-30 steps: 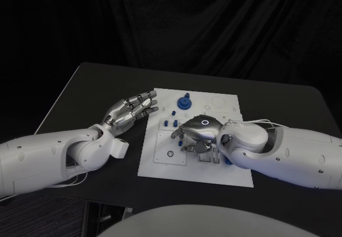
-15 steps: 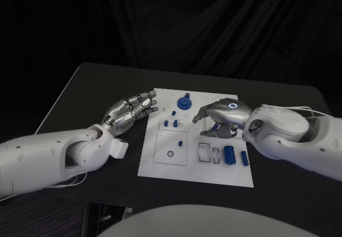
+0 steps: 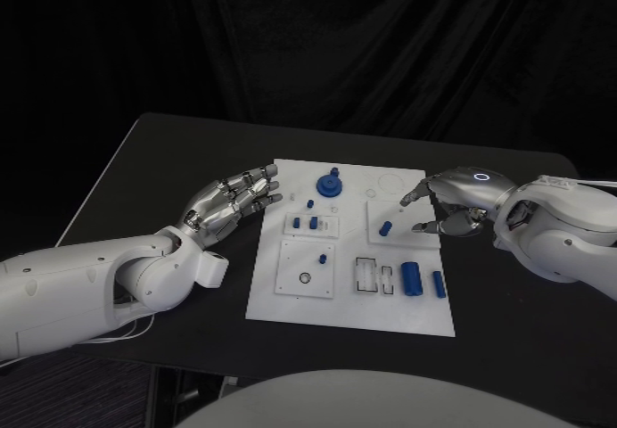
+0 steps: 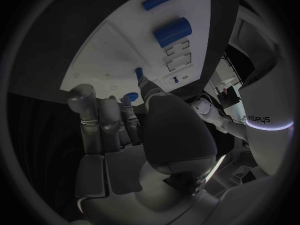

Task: Assemble the parts on the task board

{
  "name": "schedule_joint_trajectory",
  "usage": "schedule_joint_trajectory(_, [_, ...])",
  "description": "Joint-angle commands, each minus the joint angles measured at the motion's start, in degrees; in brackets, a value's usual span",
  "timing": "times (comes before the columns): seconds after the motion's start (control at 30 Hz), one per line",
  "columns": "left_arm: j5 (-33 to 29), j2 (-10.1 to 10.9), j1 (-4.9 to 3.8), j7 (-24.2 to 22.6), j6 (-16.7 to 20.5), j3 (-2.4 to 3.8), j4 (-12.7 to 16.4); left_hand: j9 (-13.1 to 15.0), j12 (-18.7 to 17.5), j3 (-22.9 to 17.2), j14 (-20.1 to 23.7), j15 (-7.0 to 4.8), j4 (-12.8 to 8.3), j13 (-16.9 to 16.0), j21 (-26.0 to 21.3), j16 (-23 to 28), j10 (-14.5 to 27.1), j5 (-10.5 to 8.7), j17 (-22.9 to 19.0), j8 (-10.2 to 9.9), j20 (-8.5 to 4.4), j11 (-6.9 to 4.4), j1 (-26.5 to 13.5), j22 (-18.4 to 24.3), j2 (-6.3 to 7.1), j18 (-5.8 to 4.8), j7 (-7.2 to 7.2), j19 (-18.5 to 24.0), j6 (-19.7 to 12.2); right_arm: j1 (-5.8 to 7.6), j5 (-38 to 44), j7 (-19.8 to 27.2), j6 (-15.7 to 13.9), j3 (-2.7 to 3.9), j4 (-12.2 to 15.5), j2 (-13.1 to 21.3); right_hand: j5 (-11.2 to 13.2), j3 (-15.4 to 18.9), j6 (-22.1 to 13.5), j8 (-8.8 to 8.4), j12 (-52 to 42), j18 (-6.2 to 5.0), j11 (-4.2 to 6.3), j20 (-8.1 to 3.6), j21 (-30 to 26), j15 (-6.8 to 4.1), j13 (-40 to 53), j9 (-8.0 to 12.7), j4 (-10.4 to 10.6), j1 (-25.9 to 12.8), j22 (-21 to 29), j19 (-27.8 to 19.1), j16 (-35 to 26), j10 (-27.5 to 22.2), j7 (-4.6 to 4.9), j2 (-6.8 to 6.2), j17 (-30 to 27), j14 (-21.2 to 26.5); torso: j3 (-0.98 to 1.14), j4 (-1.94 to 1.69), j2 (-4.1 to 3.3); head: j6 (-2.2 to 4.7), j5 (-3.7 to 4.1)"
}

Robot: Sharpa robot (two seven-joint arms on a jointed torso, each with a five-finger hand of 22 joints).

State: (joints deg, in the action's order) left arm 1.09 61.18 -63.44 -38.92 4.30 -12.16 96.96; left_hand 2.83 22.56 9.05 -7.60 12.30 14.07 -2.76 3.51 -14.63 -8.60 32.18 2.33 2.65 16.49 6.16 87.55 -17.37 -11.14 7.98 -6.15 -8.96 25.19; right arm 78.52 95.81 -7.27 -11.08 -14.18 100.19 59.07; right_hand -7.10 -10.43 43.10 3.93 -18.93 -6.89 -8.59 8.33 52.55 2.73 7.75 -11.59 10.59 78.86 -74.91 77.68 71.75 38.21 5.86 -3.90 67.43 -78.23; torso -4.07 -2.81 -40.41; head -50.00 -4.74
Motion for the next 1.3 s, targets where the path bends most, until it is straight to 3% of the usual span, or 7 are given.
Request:
schedule_joint_trajectory(0.03, [-0.5,-0.3,0.08,-5.1,-0.6,0.04,-0.1,0.0,-0.1,-0.5,-0.1,0.38,0.0,-0.1,0.2,-0.3,0.4,0.28,0.1,0.3,0.23,0.1,0.3,0.0,-0.09,0.15,-0.19,-0.1,0.0,-0.24,-1.6,-1.5,2.0,0.0,-1.0,0.0,0.6,0.3,0.7,0.28,0.0,0.97,0.27,0.22,3.2,0.15,-0.6,0.6,0.7,0.7,-7.3,1.2,1.6,2.4,0.84,0.02,1.6,-1.4,-0.02,0.17,0.01,0.0,0.04])
schedule_joint_trajectory(0.33, [-0.5,-0.6,0.12,-5.1,-0.9,0.04,-0.4,0.0,-0.2,-0.5,-0.1,0.41,-0.1,-0.1,0.2,-0.3,0.4,0.32,0.1,0.2,0.23,0.15,0.3,0.0,-0.13,0.12,-0.16,-0.1,0.0,-1.72,-2.0,0.3,1.2,-0.01,-4.1,-1.9,1.1,0.7,0.9,0.16,0.3,0.97,0.9,0.2,4.0,-0.01,-1.5,1.9,1.0,1.7,-7.4,1.3,1.5,7.2,2.31,0.21,1.3,-1.5,0.14,0.1,0.03,0.0,-0.09])
schedule_joint_trajectory(0.4, [-0.5,-0.6,0.13,-5.1,-1.0,0.04,-0.4,0.0,-0.2,-0.5,-0.1,0.41,-0.1,-0.1,0.2,-0.3,0.4,0.32,0.1,0.2,0.23,0.15,0.3,0.0,-0.13,0.12,-0.16,-0.1,0.0,-2.02,-2.1,0.7,1.4,-0.01,-4.8,-2.5,0.0,0.6,-0.8,-0.18,0.8,0.06,1.09,0.22,-1.6,0.05,-1.8,2.9,0.6,2.6,-6.0,-1.1,-2.4,9.7,2.48,0.48,-2.7,1.1,0.16,0.09,0.05,0.0,-0.14])
schedule_joint_trajectory(0.5, [-0.5,-0.6,0.13,-5.0,-1.0,0.04,-0.4,0.0,-0.1,-0.6,-0.1,0.42,-0.1,-0.1,0.2,-0.3,0.4,0.32,0.1,0.2,0.23,0.19,0.3,0.0,-0.13,0.1,-0.16,-0.1,0.0,-2.49,-2.1,1.1,1.7,-0.01,-5.7,-3.3,-0.6,0.5,-2.1,-0.23,1.5,-0.05,1.17,0.19,-2.4,-0.05,-2.1,3.5,0.3,3.3,-5.8,-1.4,-3.0,10.5,2.89,0.63,-3.3,1.4,0.07,0.09,0.14,0.0,-0.12])
schedule_joint_trajectory(0.83, [-0.5,-0.8,0.17,-5.0,-1.3,0.04,-0.9,0.0,-0.2,-0.7,-0.1,0.46,-0.1,-0.1,0.2,-0.3,0.4,0.32,0.0,0.2,0.23,0.37,0.3,0.0,-0.14,0.05,-0.12,-0.1,-0.1,-3.83,-4.7,2.7,2.0,0.0,-7.7,-5.7,-1.6,-0.1,-0.9,0.16,3.1,0.23,1.35,0.03,-0.9,-0.18,-2.8,4.1,-0.6,4.8,-6.3,-0.7,-2.6,13.1,4.26,1.02,-2.6,0.5,-0.16,0.02,0.26,0.0,0.11])
schedule_joint_trajectory(1.1, [-0.5,-0.7,0.23,-5.0,-1.3,0.04,-0.8,0.0,-0.2,-0.7,-0.1,0.47,-0.1,-0.1,0.2,-0.2,0.4,0.32,0.0,0.2,0.23,0.38,0.3,0.1,-0.15,0.04,-0.12,-0.1,-0.2,-4.32,-5.2,3.4,1.8,0.0,-8.4,-6.9,-2.5,-0.7,-3.9,-0.35,5.0,0.29,1.63,-0.54,0.0,-0.99,-3.6,5.2,-1.3,6.1,-6.5,-0.2,-2.3,14.0,4.43,0.8,-2.2,-0.1,-0.18,0.12,0.28,0.0,-0.32])
schedule_joint_trajectory(1.3, [-0.5,-0.7,0.24,-5.0,-1.3,0.04,-0.8,0.0,-0.2,-0.7,-0.1,0.47,-0.1,-0.1,0.2,-0.2,0.4,0.32,0.0,0.2,0.23,0.38,0.3,0.1,-0.15,0.04,-0.12,-0.1,-0.2,-4.56,-5.3,3.9,1.7,0.0,-8.9,-7.8,-2.1,-0.8,-1.8,0.09,5.7,0.44,1.67,-0.49,0.1,-0.61,-3.8,5.2,-1.0,5.9,-6.5,-0.1,-2.2,15.3,4.39,0.8,-2.1,-0.3,-0.14,0.1,0.28,0.0,-0.22])
